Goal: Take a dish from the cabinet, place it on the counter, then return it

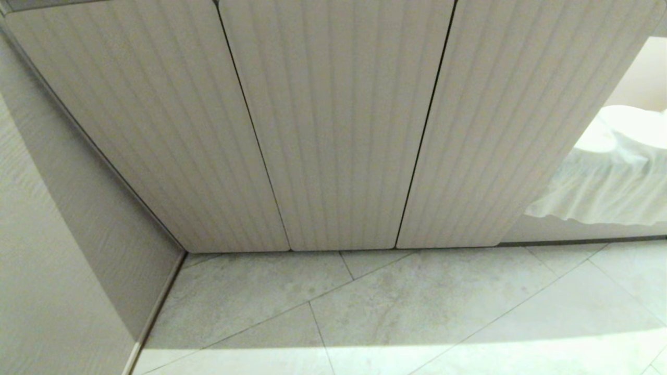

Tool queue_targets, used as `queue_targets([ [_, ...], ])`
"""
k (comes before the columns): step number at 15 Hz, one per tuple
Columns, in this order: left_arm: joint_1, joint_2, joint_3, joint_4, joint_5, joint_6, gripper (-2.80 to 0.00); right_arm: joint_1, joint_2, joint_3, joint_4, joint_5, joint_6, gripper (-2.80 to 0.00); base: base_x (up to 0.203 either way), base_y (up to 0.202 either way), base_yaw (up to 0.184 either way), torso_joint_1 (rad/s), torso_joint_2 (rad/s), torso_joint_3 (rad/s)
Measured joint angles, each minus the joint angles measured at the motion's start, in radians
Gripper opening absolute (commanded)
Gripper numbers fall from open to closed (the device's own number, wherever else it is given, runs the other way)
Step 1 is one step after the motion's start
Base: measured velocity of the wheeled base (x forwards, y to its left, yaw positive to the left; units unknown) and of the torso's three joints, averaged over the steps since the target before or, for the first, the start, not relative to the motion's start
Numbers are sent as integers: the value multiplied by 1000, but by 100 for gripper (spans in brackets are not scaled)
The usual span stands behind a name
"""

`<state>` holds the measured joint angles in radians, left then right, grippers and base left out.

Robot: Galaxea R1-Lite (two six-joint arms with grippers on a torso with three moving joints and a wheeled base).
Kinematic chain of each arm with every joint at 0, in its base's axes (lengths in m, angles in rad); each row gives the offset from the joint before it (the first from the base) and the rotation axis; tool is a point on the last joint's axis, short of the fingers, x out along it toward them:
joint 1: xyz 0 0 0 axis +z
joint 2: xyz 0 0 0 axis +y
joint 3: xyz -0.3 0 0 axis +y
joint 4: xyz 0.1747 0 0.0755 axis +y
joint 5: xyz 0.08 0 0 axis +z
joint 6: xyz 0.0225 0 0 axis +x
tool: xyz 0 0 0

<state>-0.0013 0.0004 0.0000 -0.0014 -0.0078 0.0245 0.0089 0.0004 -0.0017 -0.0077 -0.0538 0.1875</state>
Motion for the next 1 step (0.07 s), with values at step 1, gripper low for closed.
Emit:
queue_targets([
  [1, 0, 0, 0, 0, 0, 0, -280, 0, 0, 0, 0, 0, 0, -280, 0, 0, 0, 0, 0, 0],
])
